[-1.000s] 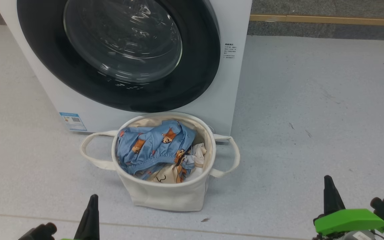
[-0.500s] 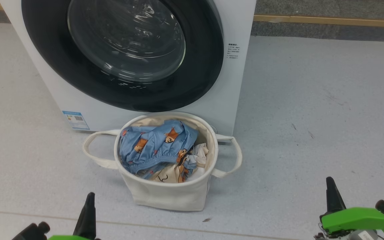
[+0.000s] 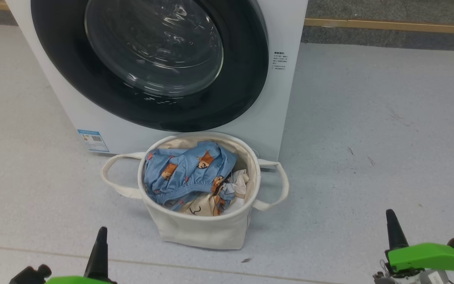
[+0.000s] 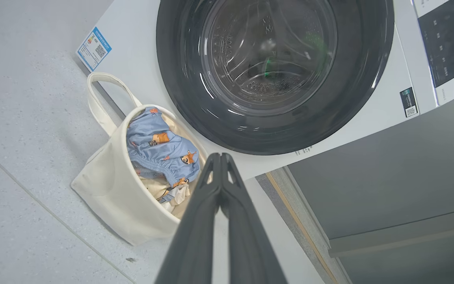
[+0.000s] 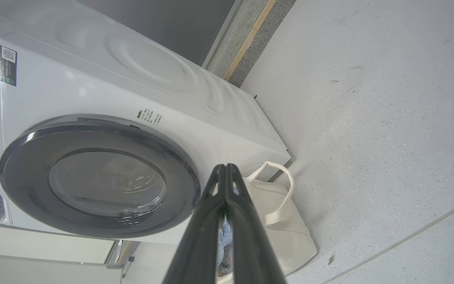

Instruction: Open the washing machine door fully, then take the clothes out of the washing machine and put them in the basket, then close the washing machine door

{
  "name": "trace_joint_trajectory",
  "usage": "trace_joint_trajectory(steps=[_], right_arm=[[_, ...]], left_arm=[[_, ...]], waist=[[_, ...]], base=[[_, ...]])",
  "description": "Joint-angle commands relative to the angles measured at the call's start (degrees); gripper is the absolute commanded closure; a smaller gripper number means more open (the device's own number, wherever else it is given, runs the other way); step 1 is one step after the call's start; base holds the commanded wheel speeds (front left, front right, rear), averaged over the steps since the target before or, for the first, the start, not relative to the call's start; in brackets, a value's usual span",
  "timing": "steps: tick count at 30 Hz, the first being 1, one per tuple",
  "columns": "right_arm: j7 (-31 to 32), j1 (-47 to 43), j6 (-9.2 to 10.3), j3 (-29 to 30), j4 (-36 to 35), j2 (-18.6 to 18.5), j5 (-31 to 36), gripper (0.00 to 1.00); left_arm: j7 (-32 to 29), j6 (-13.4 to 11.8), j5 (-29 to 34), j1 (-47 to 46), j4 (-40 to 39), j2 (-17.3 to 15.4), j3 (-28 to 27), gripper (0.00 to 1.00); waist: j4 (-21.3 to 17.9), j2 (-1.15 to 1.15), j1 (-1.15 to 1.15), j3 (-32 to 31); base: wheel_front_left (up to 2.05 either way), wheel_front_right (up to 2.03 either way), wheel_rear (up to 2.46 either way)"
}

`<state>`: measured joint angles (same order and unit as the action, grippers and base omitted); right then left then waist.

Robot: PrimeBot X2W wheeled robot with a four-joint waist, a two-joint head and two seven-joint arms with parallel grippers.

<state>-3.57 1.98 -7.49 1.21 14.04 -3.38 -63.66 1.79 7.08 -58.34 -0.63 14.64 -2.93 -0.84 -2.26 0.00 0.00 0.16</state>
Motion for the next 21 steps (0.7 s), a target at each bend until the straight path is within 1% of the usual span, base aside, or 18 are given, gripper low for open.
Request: trace_joint_trajectory(steps=[1, 21], right_arm=[[0.53, 2.64, 0.00, -0.31, -1.64, -1.02, -1.84, 1.00], [3.75, 3.21, 0.00, 1.12, -1.02, -1.03, -13.62, 1.00]], left_arm=[[-0.49, 0.26, -2.00, -2.99, -1.54, -0.19, -1.64, 1.00], [-3.66, 0.32, -15.22, -4.05, -1.15, -0.15, -3.25, 1.00]], waist=[[0.08, 0.00, 0.00, 0.00], [0.98, 0.00, 0.00, 0.01]], base=[[0.00, 0.00, 0.00], [0.00, 0.00, 0.00]])
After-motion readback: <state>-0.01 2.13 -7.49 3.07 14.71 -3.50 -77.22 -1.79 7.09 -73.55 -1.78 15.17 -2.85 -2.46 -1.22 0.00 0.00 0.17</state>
